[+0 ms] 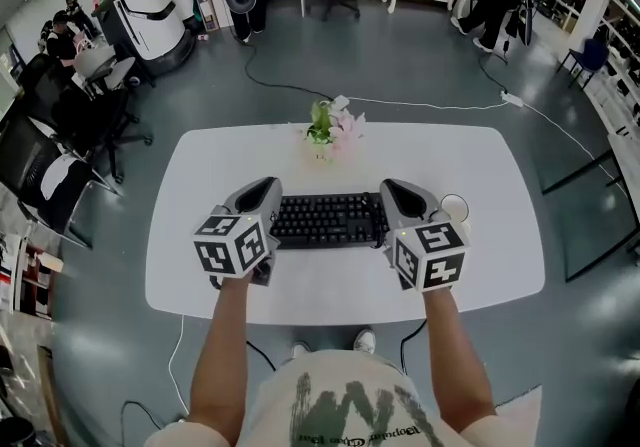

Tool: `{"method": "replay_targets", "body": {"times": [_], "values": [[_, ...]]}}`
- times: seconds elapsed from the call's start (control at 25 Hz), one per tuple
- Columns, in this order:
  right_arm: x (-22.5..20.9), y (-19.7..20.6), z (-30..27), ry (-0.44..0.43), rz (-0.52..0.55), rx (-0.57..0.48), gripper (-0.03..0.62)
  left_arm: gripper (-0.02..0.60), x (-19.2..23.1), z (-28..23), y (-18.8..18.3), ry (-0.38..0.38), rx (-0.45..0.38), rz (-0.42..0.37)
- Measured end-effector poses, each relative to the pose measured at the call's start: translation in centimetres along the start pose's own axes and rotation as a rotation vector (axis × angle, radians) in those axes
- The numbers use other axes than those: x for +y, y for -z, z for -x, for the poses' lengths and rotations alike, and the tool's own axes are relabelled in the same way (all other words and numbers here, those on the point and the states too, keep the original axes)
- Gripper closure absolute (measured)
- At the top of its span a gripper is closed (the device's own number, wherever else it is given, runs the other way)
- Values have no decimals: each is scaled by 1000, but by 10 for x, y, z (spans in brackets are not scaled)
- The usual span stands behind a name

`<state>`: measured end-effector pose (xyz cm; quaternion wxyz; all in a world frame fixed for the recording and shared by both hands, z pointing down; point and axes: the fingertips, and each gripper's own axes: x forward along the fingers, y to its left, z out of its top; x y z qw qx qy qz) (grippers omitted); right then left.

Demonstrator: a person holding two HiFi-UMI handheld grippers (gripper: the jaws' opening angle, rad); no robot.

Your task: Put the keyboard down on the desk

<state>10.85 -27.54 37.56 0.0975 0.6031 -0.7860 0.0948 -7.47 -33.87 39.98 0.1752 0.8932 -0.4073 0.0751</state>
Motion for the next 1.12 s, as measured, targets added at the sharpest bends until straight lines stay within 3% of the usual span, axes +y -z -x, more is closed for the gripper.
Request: {"method": "replay_targets", "body": {"times": [0.28,1.12], "values": [[3,-1,0,-12,16,-5,595,578,5,5,-4,-41,-18,-76],[-4,-1,5,8,8,-30,596,578,-8,2,4,-38,-2,-133]]}}
